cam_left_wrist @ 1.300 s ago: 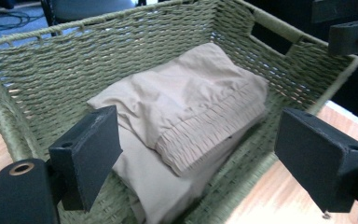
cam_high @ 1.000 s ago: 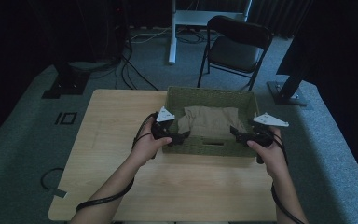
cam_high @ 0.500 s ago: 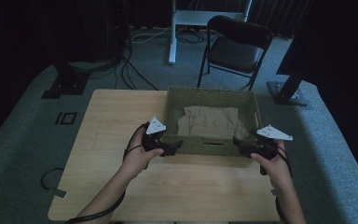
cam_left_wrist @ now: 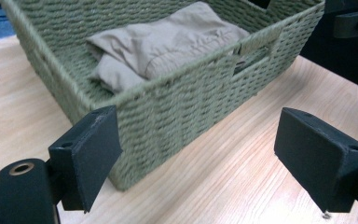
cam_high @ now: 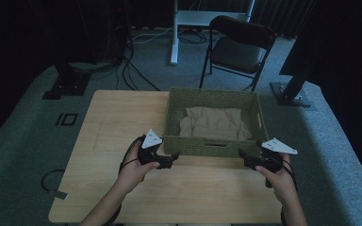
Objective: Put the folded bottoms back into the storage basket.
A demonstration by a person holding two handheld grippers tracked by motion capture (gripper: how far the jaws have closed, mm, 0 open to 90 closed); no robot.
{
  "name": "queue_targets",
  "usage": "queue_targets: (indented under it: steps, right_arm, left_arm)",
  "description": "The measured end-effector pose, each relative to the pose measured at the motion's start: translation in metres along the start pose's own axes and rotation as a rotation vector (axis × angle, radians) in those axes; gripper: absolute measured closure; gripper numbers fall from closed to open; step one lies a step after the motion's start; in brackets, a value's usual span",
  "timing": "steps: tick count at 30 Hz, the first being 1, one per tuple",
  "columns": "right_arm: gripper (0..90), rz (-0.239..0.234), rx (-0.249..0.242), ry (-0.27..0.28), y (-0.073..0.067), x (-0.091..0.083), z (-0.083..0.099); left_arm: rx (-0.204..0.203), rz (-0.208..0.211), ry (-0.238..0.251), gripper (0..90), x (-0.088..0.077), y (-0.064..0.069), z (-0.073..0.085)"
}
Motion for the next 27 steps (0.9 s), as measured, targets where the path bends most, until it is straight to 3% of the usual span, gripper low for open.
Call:
queue_targets:
  steps: [12, 17, 22, 27]
  right_arm:
    - [13.8, 0.034, 0.034, -0.057, 0.009, 0.004, 0.037]
    - [13.8, 0.048, 0.049, -0.088, 0.012, 0.007, 0.052]
    - [13.8, 0.064, 0.064, -0.113, 0.014, 0.008, 0.063]
    - [13.8, 0.091, 0.073, -0.127, 0.017, 0.006, 0.07]
  left_arm:
    - [-0.016, -0.03, -0.028, 15.5, 0.001, -0.004, 0.03]
    - [-0.019, -0.039, -0.066, 15.5, 0.007, -0.005, 0.047]
    - [-0.031, -0.049, -0.092, 15.5, 0.012, -0.006, 0.06]
    - [-0.065, -0.086, -0.102, 15.5, 0.015, -0.009, 0.074]
Point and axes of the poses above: each handheld gripper's, and its own axes: x roughly forward along the jaws, z roughly out of its underside, y roughly to its right, the point moved 1 cm from there along x, roughly forward along the jaws, and after that the axes turned 12 degrees about -z, right-handed, at the moved point
